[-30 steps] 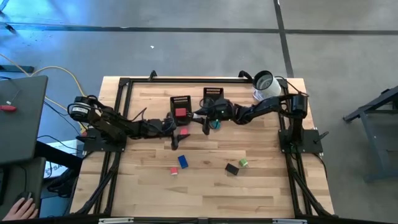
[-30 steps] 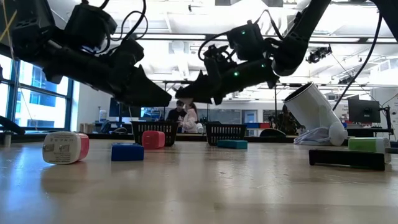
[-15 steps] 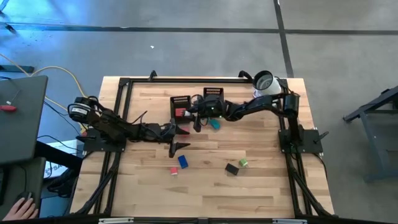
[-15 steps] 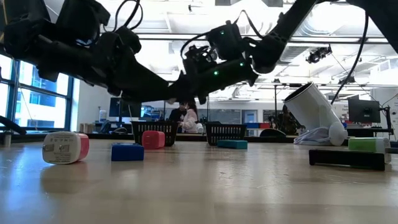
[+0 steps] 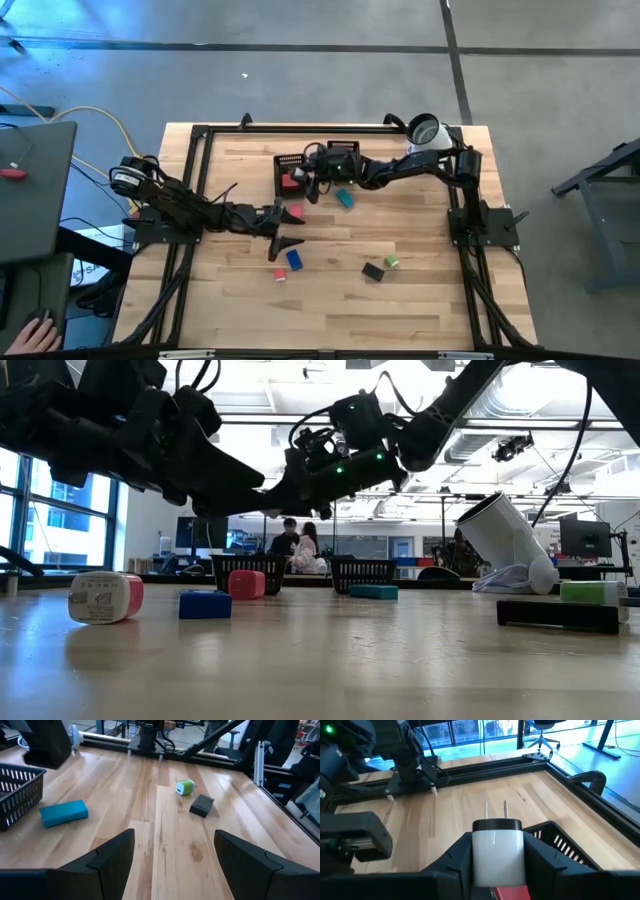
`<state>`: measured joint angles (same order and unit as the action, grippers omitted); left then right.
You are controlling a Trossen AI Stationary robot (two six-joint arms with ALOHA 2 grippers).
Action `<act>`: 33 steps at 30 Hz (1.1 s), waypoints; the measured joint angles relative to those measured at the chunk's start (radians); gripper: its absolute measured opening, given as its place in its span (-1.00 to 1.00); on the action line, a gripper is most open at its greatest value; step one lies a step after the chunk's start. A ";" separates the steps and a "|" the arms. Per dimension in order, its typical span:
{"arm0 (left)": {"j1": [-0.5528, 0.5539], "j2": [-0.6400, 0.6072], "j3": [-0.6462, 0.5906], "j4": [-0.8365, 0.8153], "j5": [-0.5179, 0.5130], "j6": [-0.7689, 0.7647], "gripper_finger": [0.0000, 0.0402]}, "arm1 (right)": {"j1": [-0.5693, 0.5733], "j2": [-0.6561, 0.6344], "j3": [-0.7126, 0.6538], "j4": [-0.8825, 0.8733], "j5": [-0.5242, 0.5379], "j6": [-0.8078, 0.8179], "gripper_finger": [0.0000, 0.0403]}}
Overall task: Pick & Place Office items
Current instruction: Put the white charger adapter into the left black bin
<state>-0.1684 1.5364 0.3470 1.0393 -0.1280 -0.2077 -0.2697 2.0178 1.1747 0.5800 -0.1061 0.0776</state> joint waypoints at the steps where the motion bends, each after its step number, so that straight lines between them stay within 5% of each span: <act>1: 0.000 0.000 0.000 0.001 0.000 0.000 0.31 | -0.002 0.000 0.000 -0.002 0.000 0.000 -0.42; 33: 0.001 0.000 0.000 0.012 -0.004 -0.002 0.31 | -0.015 0.080 -0.001 -0.054 -0.116 0.087 -0.41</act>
<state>-0.1677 1.5364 0.3470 1.0513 -0.1324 -0.2100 -0.2844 2.0975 1.1740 0.5256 -0.2220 0.1646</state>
